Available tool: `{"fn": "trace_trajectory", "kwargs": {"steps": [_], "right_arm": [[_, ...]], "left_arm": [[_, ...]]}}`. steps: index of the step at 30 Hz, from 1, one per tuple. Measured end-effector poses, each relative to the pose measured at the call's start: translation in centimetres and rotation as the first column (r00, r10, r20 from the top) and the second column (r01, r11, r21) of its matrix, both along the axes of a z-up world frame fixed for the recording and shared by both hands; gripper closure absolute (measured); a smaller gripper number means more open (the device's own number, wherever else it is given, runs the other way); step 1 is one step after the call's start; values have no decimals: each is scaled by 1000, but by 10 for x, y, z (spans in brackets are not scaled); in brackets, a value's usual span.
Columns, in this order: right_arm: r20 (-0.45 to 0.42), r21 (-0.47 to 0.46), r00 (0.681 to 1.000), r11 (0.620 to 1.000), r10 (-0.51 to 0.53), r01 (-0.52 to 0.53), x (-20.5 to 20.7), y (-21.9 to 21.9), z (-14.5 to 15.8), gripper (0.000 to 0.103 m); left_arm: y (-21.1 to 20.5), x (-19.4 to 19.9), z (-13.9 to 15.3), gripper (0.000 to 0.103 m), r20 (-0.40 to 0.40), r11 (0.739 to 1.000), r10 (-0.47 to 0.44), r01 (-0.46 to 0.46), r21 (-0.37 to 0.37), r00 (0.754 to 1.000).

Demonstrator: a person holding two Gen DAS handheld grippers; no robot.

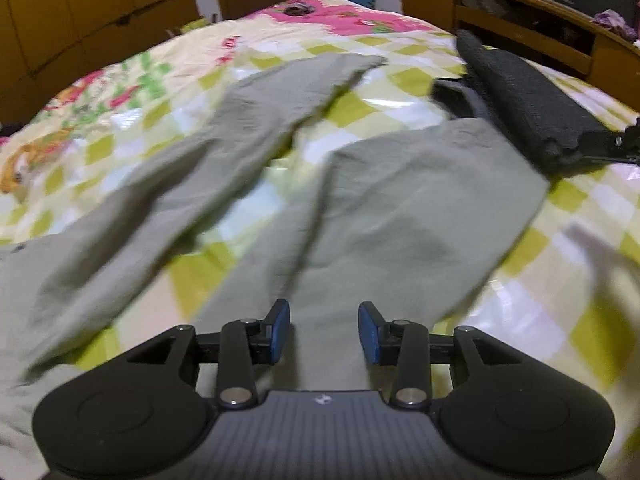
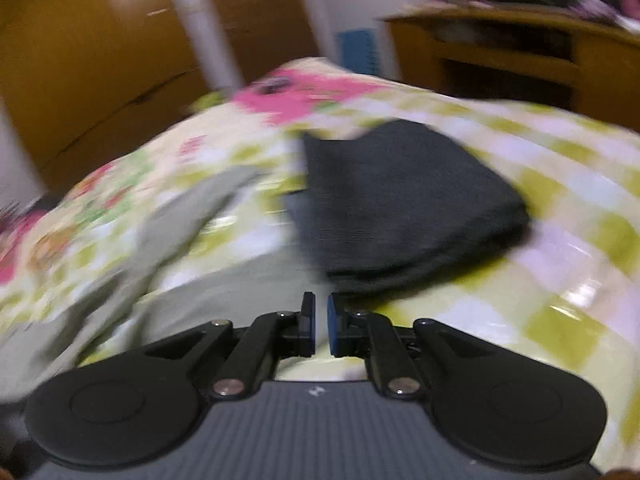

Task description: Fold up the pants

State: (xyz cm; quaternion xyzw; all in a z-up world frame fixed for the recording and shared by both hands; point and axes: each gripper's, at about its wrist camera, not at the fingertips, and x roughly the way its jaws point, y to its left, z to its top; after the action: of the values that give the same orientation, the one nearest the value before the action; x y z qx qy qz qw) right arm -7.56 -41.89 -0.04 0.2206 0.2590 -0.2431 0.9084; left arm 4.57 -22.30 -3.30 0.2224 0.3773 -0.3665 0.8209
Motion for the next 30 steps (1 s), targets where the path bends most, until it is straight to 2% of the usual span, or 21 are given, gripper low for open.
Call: {"fn": "trace_trajectory", "kwargs": {"steps": [2,5,7,10,13,16,19,23,28,29,30], "right_arm": [[6,17,993,993,118,-118,21,21,0,90],[6,61,957,955,291,-291,57,53,-7,81],[-35,49,911,911,411,-409,81,77,-10,75],[-75,15,848,851,525,-526,113,110,-11,69],[-103,0,774,778,625,-628,144,144,-14,63],[-140,-48,704,706,696,-707,176,173,-17,60],[-204,-8,637,650,743,-760,205,189,-23,56],[-257,-2,559,578,788,-816,190,198,-23,55],[-285,54,504,539,815,-841,169,212,-42,52],[-320,20,510,544,798,-839,172,217,-46,53],[-365,-22,534,566,763,-824,178,220,-50,52]], "left_arm": [[19,7,6,50,10,999,33,-33,-3,999],[60,15,19,46,45,997,80,-80,-7,996],[91,22,20,40,100,994,97,-101,31,990],[126,45,14,39,159,981,144,-162,107,977],[156,71,10,39,192,962,211,-239,134,958],[185,97,8,38,184,947,269,-294,125,945],[207,120,6,36,182,936,301,-327,131,936],[227,122,1,34,169,936,298,-322,141,939],[233,105,-13,33,168,938,305,-326,117,937],[233,106,-13,33,171,938,305,-326,114,937],[233,108,-12,33,170,939,303,-324,113,938]]}}
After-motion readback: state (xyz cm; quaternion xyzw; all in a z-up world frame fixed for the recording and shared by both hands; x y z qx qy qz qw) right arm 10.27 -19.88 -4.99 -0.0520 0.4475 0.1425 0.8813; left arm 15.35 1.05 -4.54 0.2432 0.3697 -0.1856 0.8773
